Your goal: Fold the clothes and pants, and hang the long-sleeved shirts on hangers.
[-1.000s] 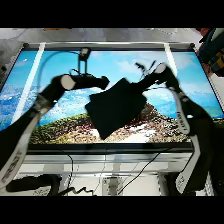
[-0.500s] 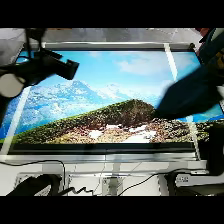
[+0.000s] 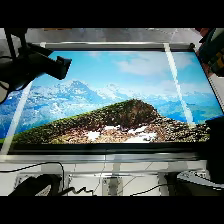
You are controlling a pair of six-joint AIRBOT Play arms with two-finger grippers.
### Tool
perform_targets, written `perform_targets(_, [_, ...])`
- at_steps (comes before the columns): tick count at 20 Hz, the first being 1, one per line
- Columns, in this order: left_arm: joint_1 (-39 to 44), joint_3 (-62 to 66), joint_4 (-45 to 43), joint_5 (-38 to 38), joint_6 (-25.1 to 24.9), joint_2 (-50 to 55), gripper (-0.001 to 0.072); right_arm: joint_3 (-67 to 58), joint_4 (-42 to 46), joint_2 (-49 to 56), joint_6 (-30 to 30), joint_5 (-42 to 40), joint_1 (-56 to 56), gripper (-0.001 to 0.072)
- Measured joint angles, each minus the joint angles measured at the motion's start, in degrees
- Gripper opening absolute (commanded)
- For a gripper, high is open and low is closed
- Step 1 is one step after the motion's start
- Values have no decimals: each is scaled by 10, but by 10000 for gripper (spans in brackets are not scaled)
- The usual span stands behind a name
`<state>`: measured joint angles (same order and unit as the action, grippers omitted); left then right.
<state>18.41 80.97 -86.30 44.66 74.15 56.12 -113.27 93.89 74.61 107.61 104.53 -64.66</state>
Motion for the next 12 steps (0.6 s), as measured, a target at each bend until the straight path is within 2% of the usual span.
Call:
perform_targets(1, [0,0,0,0,0,0,688,5,6,-1,4,3,-24,300])
perform_targets(2, [0,0,0,0,0,0,688,9,11,-3,8,2,-44,634])
perform_targets(3, [0,0,0,0,0,-1,689,14,14,-5,10,0,-62,686])
perform_targets(6, [0,0,0,0,0,-1,689,21,17,-5,14,-7,-98,687])
perform_targets(7, [0,0,0,0,0,-1,689,23,19,-5,15,-13,-105,649])
perform_targets(8, [0,0,0,0,0,-1,689,24,19,-5,15,-19,-110,421])
perform_targets(9, [0,0,0,0,0,-1,689,24,14,-5,16,-23,-113,275])
perform_targets(12, [0,0,0,0,0,-1,689,29,-23,-4,24,-36,-118,255])
